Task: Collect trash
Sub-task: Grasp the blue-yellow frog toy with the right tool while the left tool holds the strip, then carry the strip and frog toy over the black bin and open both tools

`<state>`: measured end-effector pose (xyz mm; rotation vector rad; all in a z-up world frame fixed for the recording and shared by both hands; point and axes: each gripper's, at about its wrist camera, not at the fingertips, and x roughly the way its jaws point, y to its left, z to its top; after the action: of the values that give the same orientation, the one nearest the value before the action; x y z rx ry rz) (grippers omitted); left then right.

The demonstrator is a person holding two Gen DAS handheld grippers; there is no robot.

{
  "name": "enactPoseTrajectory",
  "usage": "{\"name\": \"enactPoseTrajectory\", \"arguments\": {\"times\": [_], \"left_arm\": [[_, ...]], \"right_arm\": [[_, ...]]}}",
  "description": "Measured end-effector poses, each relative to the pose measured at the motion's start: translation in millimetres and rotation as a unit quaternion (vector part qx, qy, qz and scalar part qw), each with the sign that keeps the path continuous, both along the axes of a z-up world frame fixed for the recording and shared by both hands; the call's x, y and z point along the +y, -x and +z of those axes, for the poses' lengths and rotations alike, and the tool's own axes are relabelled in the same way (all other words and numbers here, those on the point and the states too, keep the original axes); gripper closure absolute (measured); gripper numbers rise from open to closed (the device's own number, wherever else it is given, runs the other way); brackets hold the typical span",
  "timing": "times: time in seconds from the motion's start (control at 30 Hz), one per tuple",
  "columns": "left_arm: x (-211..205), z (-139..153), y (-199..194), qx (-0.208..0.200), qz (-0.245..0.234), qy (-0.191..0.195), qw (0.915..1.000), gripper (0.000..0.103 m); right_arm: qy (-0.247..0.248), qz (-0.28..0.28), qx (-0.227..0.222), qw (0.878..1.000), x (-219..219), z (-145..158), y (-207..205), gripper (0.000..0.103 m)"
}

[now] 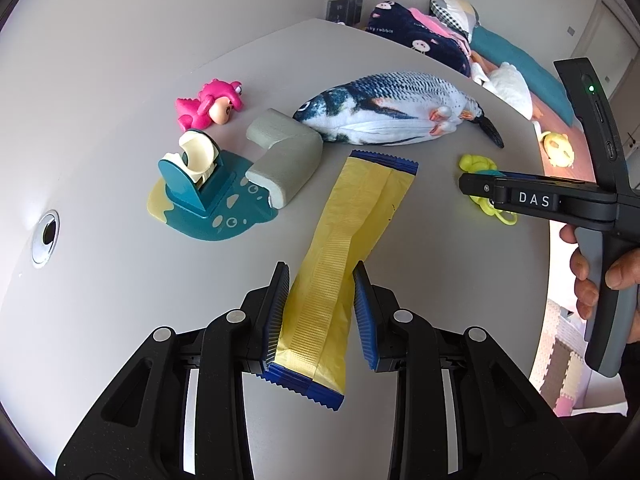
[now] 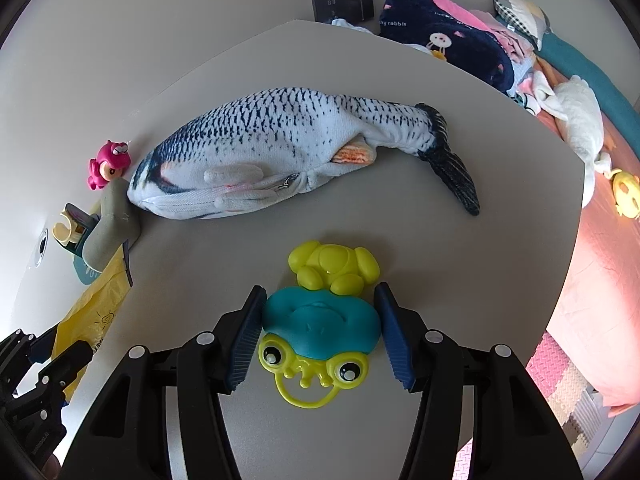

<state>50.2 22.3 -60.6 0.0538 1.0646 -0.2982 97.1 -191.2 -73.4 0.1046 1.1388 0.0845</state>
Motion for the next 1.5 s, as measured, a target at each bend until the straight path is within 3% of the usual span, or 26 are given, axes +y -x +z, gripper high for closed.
{"name": "enactPoseTrajectory", "arguments": {"times": [0.67,1.5], "left_arm": [[-78.3,47.6,21.0,-0.054,-0.075,0.013,0.9956,0.071],[-192.6,59.0,49.0,-0.066,-0.189,0.016,0.9797,0.071]], "right_arm": [[-0.035,-0.046,-0.077,0.995,-72.9,75.7,54.5,0.046],[-0.032,-0.157,-0.101,0.982,-188.1,88.6,127.1,0.046]]}}
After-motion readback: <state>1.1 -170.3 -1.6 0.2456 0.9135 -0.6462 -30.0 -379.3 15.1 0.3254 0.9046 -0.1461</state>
